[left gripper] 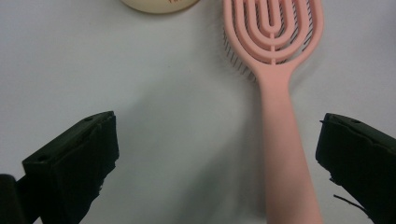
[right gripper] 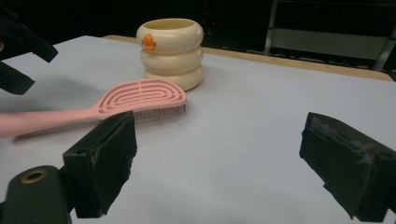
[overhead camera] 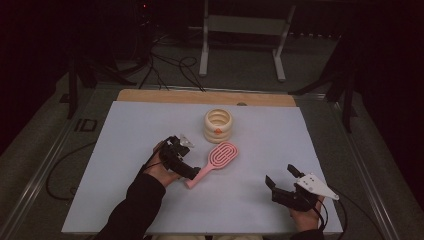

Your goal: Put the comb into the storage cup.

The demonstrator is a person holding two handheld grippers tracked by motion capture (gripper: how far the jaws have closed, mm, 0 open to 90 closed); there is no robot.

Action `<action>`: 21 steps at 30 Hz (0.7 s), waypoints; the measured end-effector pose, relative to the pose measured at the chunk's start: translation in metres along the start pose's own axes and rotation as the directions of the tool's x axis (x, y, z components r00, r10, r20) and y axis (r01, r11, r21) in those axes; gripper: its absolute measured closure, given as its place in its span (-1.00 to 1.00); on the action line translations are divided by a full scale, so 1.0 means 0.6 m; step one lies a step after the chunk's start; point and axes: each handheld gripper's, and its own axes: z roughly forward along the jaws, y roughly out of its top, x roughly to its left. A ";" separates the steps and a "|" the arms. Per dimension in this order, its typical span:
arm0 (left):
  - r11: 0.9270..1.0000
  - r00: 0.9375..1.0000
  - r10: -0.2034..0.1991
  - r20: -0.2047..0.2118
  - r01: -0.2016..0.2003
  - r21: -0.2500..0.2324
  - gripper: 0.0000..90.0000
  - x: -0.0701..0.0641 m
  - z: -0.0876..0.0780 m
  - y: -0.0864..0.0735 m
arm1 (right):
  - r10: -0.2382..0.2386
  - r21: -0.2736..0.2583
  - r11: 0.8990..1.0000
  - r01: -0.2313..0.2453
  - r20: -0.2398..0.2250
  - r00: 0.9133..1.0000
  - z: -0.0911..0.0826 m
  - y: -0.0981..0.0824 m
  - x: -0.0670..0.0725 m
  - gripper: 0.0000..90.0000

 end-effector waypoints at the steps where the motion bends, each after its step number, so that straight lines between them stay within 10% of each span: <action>1: 1.000 1.000 0.007 0.004 -0.007 0.017 -0.99 -0.002 0.005 0.003 | 0.000 0.000 1.000 0.000 -0.001 1.000 0.000 0.000 0.000 -0.76; 21: 0.992 1.000 0.027 -0.008 -0.026 0.121 -0.99 -0.022 0.053 0.031 | 0.006 0.005 1.000 -0.006 0.003 1.000 0.001 -0.002 -0.003 -0.76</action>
